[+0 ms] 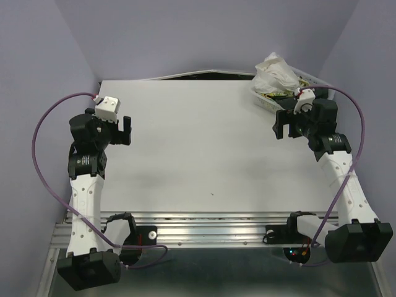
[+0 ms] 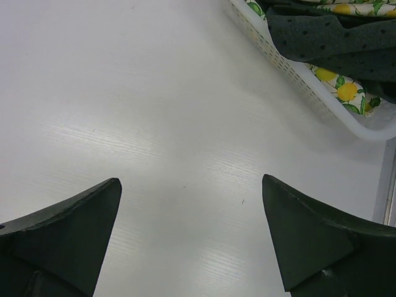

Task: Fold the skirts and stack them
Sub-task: Grab the skirt from the pile

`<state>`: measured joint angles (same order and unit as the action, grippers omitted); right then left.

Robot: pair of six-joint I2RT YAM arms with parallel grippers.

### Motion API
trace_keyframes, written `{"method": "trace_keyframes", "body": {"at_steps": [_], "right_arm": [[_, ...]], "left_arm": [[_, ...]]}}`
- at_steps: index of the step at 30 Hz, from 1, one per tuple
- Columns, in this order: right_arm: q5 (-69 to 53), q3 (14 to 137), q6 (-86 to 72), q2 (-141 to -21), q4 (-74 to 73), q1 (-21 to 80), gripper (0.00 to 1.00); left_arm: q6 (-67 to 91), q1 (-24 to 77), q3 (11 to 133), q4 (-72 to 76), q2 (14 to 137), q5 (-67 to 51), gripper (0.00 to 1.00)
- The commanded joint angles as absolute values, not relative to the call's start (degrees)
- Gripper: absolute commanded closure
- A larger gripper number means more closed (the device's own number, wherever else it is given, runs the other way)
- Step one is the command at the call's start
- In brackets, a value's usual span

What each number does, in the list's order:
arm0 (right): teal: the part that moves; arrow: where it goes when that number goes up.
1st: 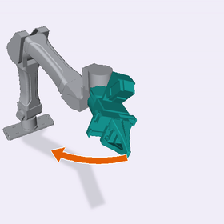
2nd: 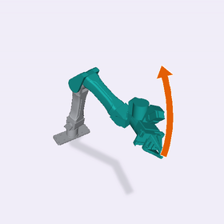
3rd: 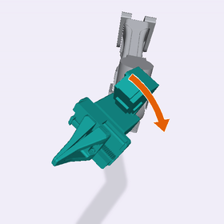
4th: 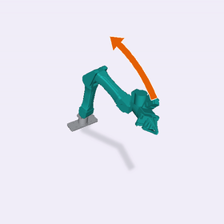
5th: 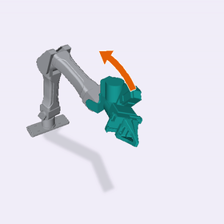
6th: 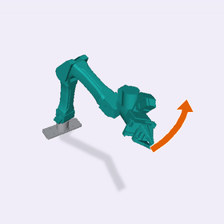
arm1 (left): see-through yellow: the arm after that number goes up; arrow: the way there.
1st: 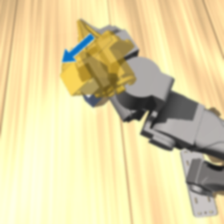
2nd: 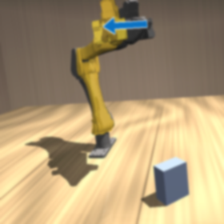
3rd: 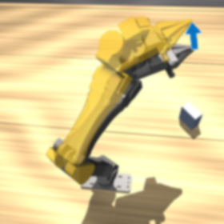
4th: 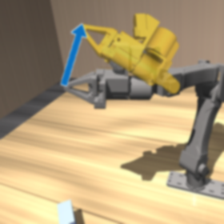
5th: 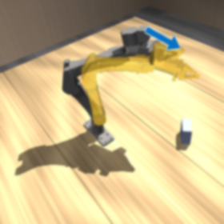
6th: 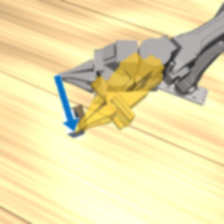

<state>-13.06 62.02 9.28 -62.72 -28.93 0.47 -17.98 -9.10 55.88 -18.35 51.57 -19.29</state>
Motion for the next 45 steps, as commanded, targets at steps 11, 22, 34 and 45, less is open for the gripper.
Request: {"method": "trace_keyframes", "body": {"at_steps": [11,22,34,45], "right_arm": [[-10.02,71.01,7.38,-68.71,-28.39,0.62,0.0],[-11.51,94.64,6.86,-91.81,-28.56,-4.38,0.0],[-15.47,120.92,5.54,-116.53,-28.65,-10.63,0.09],[-15.12,125.77,5.89,-128.14,-22.85,-10.63,0.21]], "left_arm": [[-17.75,-9.05,60.64,-19.6,53.35,-21.71,0.01],[-17.4,-9.05,64.51,-22.32,56.25,-26.28,0.01],[-16.79,-9.05,65.83,-22.67,59.67,-28.65,0.01],[-14.85,-8.96,66.71,-22.15,62.23,-29.18,0.01]]}}
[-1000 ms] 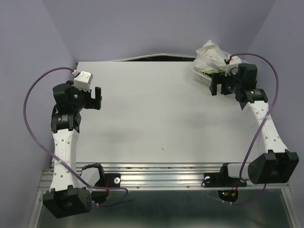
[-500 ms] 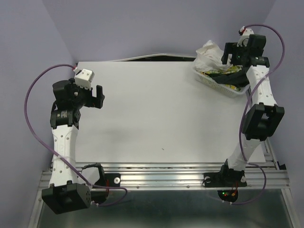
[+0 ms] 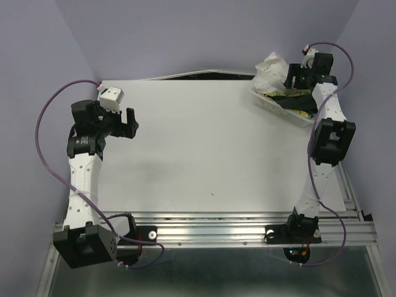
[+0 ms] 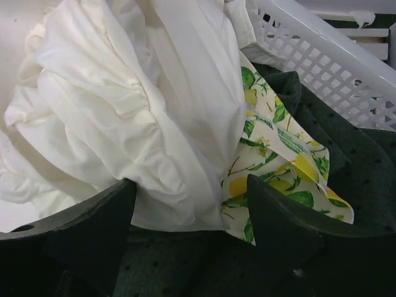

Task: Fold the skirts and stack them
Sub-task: Grab the skirt from the pile, then move the skirt to the center of the board

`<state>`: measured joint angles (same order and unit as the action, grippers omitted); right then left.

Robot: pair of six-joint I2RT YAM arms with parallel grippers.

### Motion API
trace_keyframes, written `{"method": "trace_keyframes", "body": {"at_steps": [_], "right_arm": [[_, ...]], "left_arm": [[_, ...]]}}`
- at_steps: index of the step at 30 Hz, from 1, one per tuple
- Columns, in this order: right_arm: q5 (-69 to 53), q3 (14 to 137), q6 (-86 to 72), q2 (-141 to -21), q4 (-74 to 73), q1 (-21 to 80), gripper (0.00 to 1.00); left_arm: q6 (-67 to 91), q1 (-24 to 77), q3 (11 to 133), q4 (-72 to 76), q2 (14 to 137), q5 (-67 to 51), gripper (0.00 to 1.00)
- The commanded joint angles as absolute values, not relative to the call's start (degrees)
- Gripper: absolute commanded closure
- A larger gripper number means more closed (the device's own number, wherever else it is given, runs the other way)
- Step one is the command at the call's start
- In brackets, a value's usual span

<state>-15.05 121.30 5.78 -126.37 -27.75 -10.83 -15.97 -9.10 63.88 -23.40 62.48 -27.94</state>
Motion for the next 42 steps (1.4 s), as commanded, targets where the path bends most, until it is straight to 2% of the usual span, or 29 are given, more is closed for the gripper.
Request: {"method": "trace_keyframes", "body": {"at_steps": [1,4,5,6,7,9,10,19,22,27,33,42], "right_arm": [[-15.03,126.29,5.98,-128.84,-22.85,-10.63,0.25],[-15.56,127.44,5.63,-130.43,-22.76,-10.63,0.43],[-16.25,127.62,5.45,-130.17,-22.85,-10.63,0.54],[-16.78,127.7,4.93,-129.82,-22.76,-10.63,0.61],[-17.31,127.88,4.57,-129.21,-22.59,-10.63,0.75],[-18.37,127.88,3.78,-126.66,-22.15,-10.63,0.87],[-19.24,128.14,3.52,-125.69,-21.89,-10.63,0.99],[-22.84,128.32,7.56,-111.82,-20.13,-8.36,0.99],[-24.51,128.41,8.26,-110.4,-19.25,-7.65,0.99],[-25.58,129.02,13.26,-106.62,-19.16,-2.21,0.99],[-24.17,128.32,19.5,-102.49,-16.53,8.86,0.99],[-19.87,133.95,18.98,-102.39,-12.22,22.05,0.99]], "left_arm": [[-14.85,-8.88,66.62,-22.24,62.05,-29.09,0.01],[-14.85,-8.96,66.53,-22.24,61.79,-28.57,0.01],[-14.85,-8.96,66.53,-22.15,61.79,-28.3,0.01],[-14.77,-8.96,66.45,-22.06,61.61,-28.13,0.01],[-14.77,-8.96,66.36,-21.71,61.61,-27.95,0.01],[-14.24,-8.96,66.18,-21.36,61.44,-27.69,0.01],[-14.06,-8.96,66.18,-21.01,61.44,-27.51,0.01],[-10.55,-8.96,71.8,-20.83,65.73,-24.79,0.01],[-9.41,-9.05,73.03,-20.83,66.96,-24.0,0.02],[-7.39,-9.32,77.16,-21.09,69.43,-22.76,0.02],[-5.63,-10.89,79.8,-20.74,70.75,-23.99,0.02],[-4.92,-12.66,79.63,-19.95,69.61,-28.82,0.02]]}}
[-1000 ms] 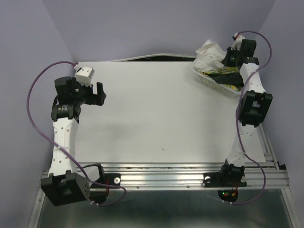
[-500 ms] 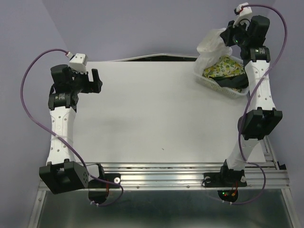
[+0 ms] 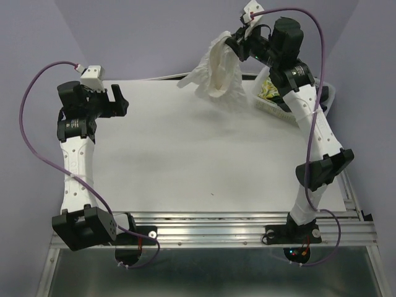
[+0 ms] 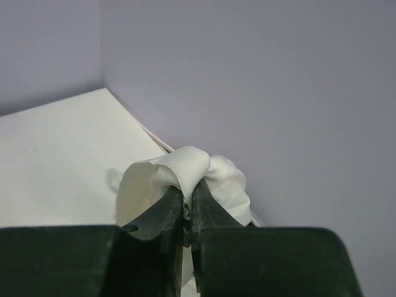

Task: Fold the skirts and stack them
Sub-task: Move the skirt to the center of the board

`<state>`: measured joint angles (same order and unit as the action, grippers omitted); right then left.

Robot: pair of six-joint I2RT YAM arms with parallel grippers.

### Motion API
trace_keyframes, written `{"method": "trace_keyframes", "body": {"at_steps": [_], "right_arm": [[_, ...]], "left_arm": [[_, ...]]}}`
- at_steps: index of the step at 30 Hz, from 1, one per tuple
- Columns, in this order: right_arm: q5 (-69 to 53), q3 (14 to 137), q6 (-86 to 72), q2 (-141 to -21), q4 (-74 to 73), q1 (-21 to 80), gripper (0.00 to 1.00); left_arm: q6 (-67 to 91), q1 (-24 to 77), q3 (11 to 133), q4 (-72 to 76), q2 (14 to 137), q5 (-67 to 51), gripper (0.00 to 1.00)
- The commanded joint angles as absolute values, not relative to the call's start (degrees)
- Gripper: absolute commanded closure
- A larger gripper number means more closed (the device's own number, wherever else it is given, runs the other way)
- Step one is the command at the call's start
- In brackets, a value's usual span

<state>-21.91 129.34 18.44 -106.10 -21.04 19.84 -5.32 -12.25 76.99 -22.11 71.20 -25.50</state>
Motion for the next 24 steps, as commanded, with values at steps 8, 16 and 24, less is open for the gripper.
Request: {"method": "trace_keyframes", "body": {"at_steps": [8,16,24], "right_arm": [[-20.13,116.66,13.72,-99.67,-9.94,25.14,0.99],[-15.75,83.55,1.07,-99.31,-3.44,25.14,0.99],[-0.29,73.22,-2.09,-105.02,1.23,25.14,0.99]], "left_arm": [[-11.85,-12.66,77.61,-22.05,68.73,-37.0,0.02],[-25.56,-8.89,70.95,-29.0,68.91,-31.57,0.1],[-25.05,9.56,65.3,-26.29,68.02,-23.47,0.15]]}}
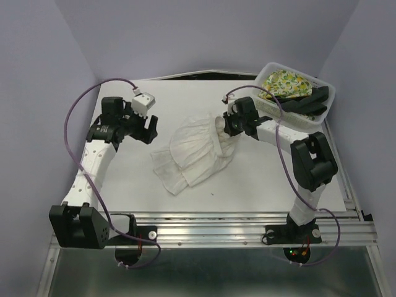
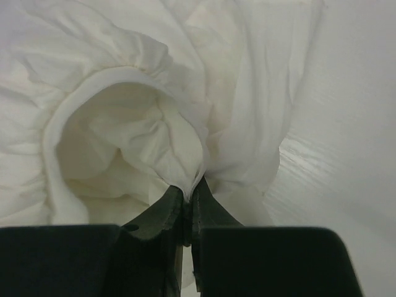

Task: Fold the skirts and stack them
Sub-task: Move the skirt to the center of the board, then flatten the skirt out

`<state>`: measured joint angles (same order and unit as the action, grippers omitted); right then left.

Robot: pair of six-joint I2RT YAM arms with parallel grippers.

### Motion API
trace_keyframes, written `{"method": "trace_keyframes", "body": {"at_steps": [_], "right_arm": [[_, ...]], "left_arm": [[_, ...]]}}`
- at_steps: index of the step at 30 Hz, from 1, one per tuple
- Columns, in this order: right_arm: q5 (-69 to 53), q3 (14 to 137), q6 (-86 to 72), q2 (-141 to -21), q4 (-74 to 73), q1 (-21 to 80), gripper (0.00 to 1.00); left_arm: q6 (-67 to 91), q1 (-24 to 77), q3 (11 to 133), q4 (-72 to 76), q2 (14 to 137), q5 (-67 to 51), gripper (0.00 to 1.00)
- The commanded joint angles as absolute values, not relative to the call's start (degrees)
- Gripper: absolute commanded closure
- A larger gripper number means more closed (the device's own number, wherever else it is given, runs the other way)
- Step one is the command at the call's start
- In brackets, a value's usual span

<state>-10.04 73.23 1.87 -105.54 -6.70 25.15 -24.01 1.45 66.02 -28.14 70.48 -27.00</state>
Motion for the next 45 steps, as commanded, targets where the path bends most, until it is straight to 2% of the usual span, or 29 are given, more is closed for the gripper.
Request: {"method": "trace_keyframes", "body": {"at_steps": [1,6,8,10,12,15,19,24,28,30,31,32,33,34,35,36,38,45], "right_arm": [[2.35,72.69,-2.37,-105.2,1.23,25.14,0.99],[8.96,71.19,-4.13,-104.51,0.79,25.14,0.99],[11.33,70.75,-5.0,-103.8,0.18,25.14,0.99],[13.44,70.05,-5.45,-103.01,-2.18,25.14,0.99],[14.41,68.91,-5.54,-102.4,-3.86,25.14,0.99],[13.72,66.37,-5.45,-100.29,-5.53,24.61,0.99],[10.99,63.56,-5.1,-97.56,-7.47,24.61,0.99],[2.24,61.7,-6.94,-95.28,-11.86,24.61,0.98],[-11.4,61.26,-9.49,-94.48,-12.22,24.61,0.9],[-14.66,61.61,-11.42,-94.74,-10.55,24.61,0.75],[-16.16,62.05,-12.12,-95.27,-10.11,24.61,0.66],[-16.26,62.66,-12.56,-95.62,-9.85,24.61,0.51],[-15.91,63.28,-12.74,-95.89,-9.84,24.61,0.45],[-14.26,64.67,-12.83,-96.15,-10.1,24.61,0.39],[-12.93,65.21,-13.09,-96.24,-10.28,24.61,0.35],[-10.57,65.82,-13.18,-95.89,-10.37,24.61,0.34],[-9.23,66.09,-12.57,-95.36,-10.46,24.61,0.33],[-9.92,65.83,-9.5,-91.5,-11.86,24.61,0.33]], "left_arm": [[-24.61,11.84,65.3,-25.15,68.55,-22.51,0.16],[-21.54,25.03,67.06,-21.01,74.17,-16.18,0.22],[-21.01,30.48,68.02,-21.35,79.24,-15.21,0.27],[-20.92,34.09,68.64,-22.49,85.3,-13.98,0.37],[-20.22,34.28,69.08,-23.11,89.19,-14.59,0.49],[-20.39,33.84,68.82,-23.64,95.95,-13.01,0.56],[-20.22,31.39,69.43,-23.47,101.84,-11.95,0.6],[-18.98,19.28,75.92,-22.68,108.97,-10.64,0.67],[-19.6,13.02,86.72,-23.73,115.21,-9.41,0.68],[-20.65,12.05,93.32,-25.04,116.19,-9.75,0.67],[-21.35,11.87,94.91,-25.48,116.02,-9.67,0.63],[-21.97,11.87,97.18,-25.92,115.49,-9.84,0.59],[-22.41,11.95,98.08,-26.45,114.79,-11.67,0.55],[-22.5,11.95,98.43,-27.33,112.61,-12.91,0.45],[-22.5,11.95,98.44,-27.68,111.11,-14.05,0.4],[-22.76,12.13,97.13,-27.86,109.35,-16.06,0.33],[-22.5,12.92,92.04,-26.81,103.2,-16.61,0.3],[-19.87,19.31,76.92,-25.23,88.78,-20.04,0.28]]}}
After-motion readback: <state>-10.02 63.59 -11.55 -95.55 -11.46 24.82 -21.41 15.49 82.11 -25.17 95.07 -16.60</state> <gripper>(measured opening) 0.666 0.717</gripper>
